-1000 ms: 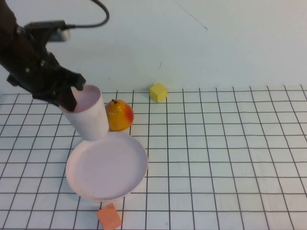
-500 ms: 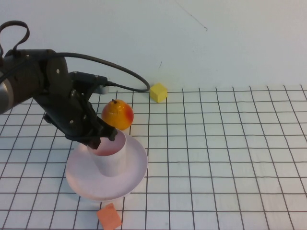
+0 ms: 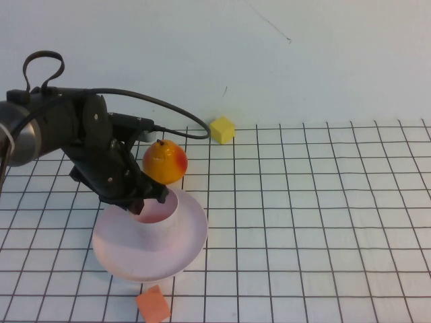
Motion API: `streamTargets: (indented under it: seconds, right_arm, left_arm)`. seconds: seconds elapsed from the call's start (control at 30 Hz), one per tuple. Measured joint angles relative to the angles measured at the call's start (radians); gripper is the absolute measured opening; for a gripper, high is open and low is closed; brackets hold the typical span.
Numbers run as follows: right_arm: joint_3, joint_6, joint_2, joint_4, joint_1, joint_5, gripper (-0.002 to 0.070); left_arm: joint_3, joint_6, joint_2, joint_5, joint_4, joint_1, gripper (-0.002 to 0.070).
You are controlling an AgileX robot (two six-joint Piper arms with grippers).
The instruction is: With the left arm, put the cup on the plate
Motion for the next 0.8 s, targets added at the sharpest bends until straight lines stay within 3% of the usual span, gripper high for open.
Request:
streamTargets:
  seconds: [0.2,0.43,0.53,0.67,0.8]
  right_arm:
    - [0.0,0.0,0.0,0.0,0.0,0.0,-0.0002]
    - [0.0,0.0,0.0,0.0,0.0,0.0,-0.0002]
    - [0.0,0.0,0.0,0.0,0.0,0.0,-0.0002]
    - [0.0,0.0,0.0,0.0,0.0,0.0,-0.0002]
    - [0.0,0.0,0.0,0.0,0.0,0.0,-0.0002]
  left_arm:
    - [0.0,-0.029,0.002,-0.005,0.06,-0.002,0.007]
    - [-0.008,-0.077,0.002,-0.005,0.083,-0.002,0.034]
    - [-0.045,-0.094,0.0,0.019,0.124,-0.002,0.0386]
    - [-0.124,-0.133,-0.031,0.063,0.222,-0.004,0.0342]
    - [-0.183,-0.146,-0.096,0.09,0.278,-0.004,0.0186]
